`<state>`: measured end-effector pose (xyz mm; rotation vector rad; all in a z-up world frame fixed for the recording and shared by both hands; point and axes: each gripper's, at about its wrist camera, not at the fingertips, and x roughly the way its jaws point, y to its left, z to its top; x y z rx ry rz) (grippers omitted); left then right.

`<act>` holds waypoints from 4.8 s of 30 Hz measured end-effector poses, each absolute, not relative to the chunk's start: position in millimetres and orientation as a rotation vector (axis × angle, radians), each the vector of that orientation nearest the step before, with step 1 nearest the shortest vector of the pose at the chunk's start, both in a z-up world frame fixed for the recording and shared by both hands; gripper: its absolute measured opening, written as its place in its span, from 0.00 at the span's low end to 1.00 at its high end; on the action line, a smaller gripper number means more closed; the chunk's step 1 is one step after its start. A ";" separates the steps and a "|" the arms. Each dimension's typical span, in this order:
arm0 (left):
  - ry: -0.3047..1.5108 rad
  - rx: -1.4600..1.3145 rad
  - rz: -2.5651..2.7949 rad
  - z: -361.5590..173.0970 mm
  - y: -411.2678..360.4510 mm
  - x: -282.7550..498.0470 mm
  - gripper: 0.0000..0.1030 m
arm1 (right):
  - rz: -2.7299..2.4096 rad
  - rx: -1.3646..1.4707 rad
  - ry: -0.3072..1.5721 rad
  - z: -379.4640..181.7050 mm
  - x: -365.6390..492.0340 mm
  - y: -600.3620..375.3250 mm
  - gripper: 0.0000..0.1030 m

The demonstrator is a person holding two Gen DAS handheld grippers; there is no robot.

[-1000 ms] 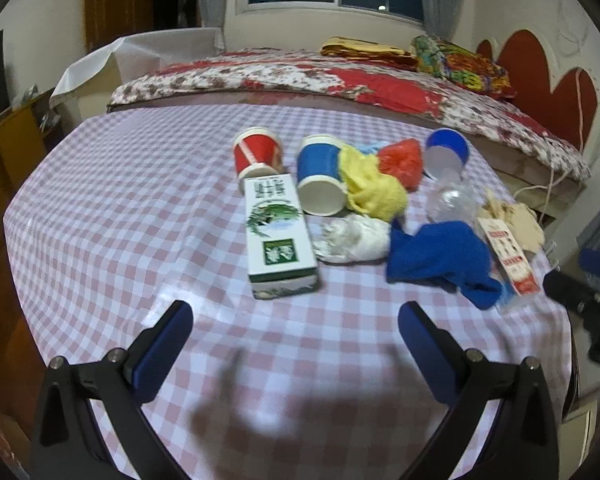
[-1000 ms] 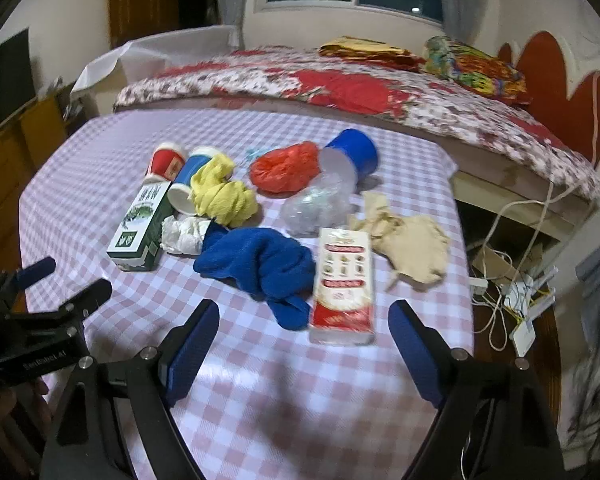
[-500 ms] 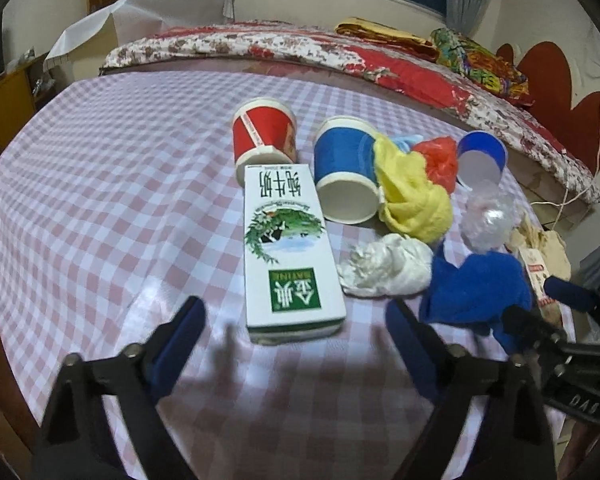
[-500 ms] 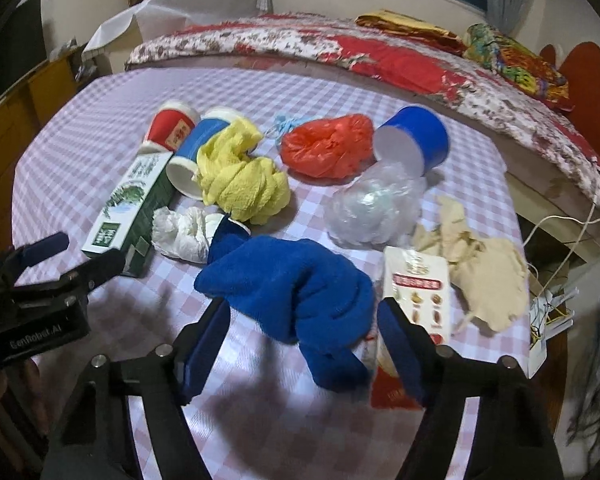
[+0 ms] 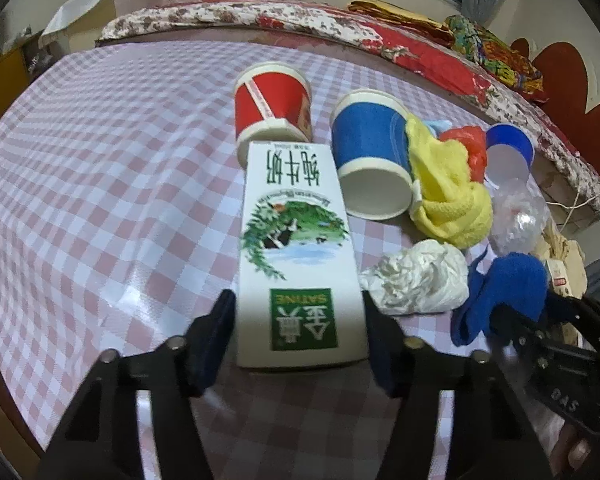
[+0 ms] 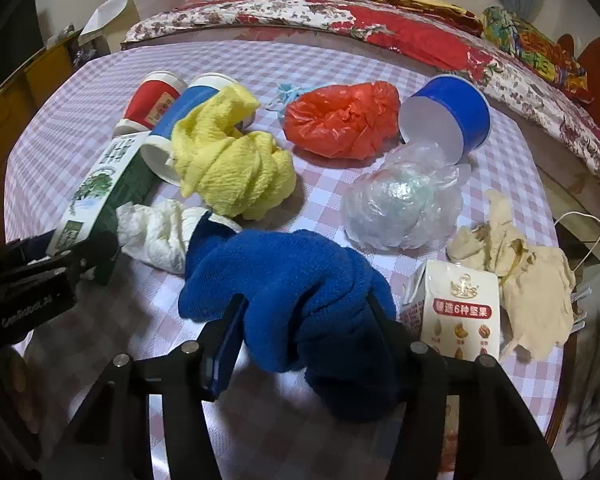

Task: Collect trash
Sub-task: 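Grasp the green-and-white milk carton with the left tool while the right tool grasps the blue towel, then carry the milk carton and blue towel in both tools over the black trash bin, then open both tools to drop the carton and towel into the bin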

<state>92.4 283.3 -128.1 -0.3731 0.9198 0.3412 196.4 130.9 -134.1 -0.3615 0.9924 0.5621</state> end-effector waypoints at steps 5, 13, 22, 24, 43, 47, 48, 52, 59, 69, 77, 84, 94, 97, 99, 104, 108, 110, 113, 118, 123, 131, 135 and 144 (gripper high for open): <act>0.882 -0.369 0.339 -120.8 286.2 83.6 0.55 | 0.570 -0.303 0.974 -129.2 199.0 126.8 0.34; 0.800 -0.276 0.341 -94.9 279.1 62.5 0.54 | 0.586 -0.222 0.927 -103.9 188.7 110.3 0.32; 0.776 -0.246 0.311 -83.9 266.1 63.8 0.54 | 0.551 -0.164 0.879 -81.9 179.9 80.8 0.32; 0.768 -0.242 0.310 -81.5 263.0 63.2 0.54 | 0.541 -0.148 0.869 -76.9 178.1 73.3 0.32; 0.702 -0.203 0.149 -57.0 203.7 66.2 0.53 | 0.408 -0.087 0.791 -44.6 161.5 -10.6 0.32; 0.699 -0.190 0.091 -52.8 183.1 71.9 0.53 | 0.353 -0.081 0.788 -42.8 156.0 -39.3 0.32; 0.700 -0.184 0.076 -52.2 176.4 73.7 0.53 | 0.335 -0.080 0.787 -42.3 154.4 -48.6 0.32; 0.703 -0.162 0.015 -50.0 150.6 80.4 0.53 | 0.273 -0.058 0.784 -41.2 149.5 -84.8 0.32; 0.712 -0.093 -0.110 -44.8 97.3 89.9 0.53 | 0.158 -0.004 0.778 -40.8 134.2 -150.6 0.32; 0.744 0.023 -0.325 -45.9 2.4 100.4 0.53 | -0.036 0.087 0.792 -51.8 108.1 -257.5 0.32; 0.768 0.108 -0.476 -56.0 -73.6 96.9 0.53 | -0.163 0.139 0.834 -75.8 82.3 -329.7 0.32; 0.825 0.176 -0.589 -75.2 -123.1 103.9 0.53 | -0.203 0.169 0.888 -108.5 62.5 -370.7 0.32; 0.882 0.264 -0.672 -103.3 -176.5 101.0 0.53 | -0.249 0.218 0.938 -145.2 45.4 -402.9 0.32; 0.910 0.287 -0.686 -113.5 -187.4 104.1 0.53 | -0.246 0.218 0.950 -153.5 47.6 -404.5 0.32; 0.924 0.308 -0.693 -119.7 -194.5 105.8 0.53 | -0.237 0.208 0.962 -160.6 49.4 -405.2 0.32; 0.994 0.359 -0.711 -143.3 -212.2 117.1 0.53 | -0.198 0.159 0.997 -180.5 57.1 -404.0 0.32; 1.073 0.382 -0.717 -168.7 -224.6 128.4 0.53 | -0.143 0.065 1.044 -204.9 70.1 -398.1 0.32; 1.107 0.387 -0.721 -178.4 -229.0 132.2 0.53 | -0.120 0.046 1.064 -215.4 75.7 -397.4 0.32; 1.150 0.392 -0.725 -190.5 -233.4 136.4 0.53 | -0.093 0.037 1.097 -236.3 81.5 -401.6 0.32; 1.208 0.379 -0.738 -203.3 -238.7 142.1 0.53 | -0.042 0.069 1.152 -269.0 91.5 -406.2 0.32; 1.216 0.456 -0.696 -219.3 -254.5 140.9 0.66 | -0.066 -0.029 1.214 -298.4 103.7 -404.8 0.69; 1.114 0.400 -0.606 -199.2 -233.0 138.5 0.92 | -0.117 -0.016 1.157 -271.3 87.0 -419.0 0.94; 1.067 0.364 -0.591 -188.8 -222.2 132.6 0.98 | -0.146 0.005 1.144 -260.3 81.2 -421.2 0.98; 1.018 0.315 -0.566 -175.0 -205.9 133.5 0.99 | -0.190 0.025 1.102 -235.2 70.5 -416.4 0.98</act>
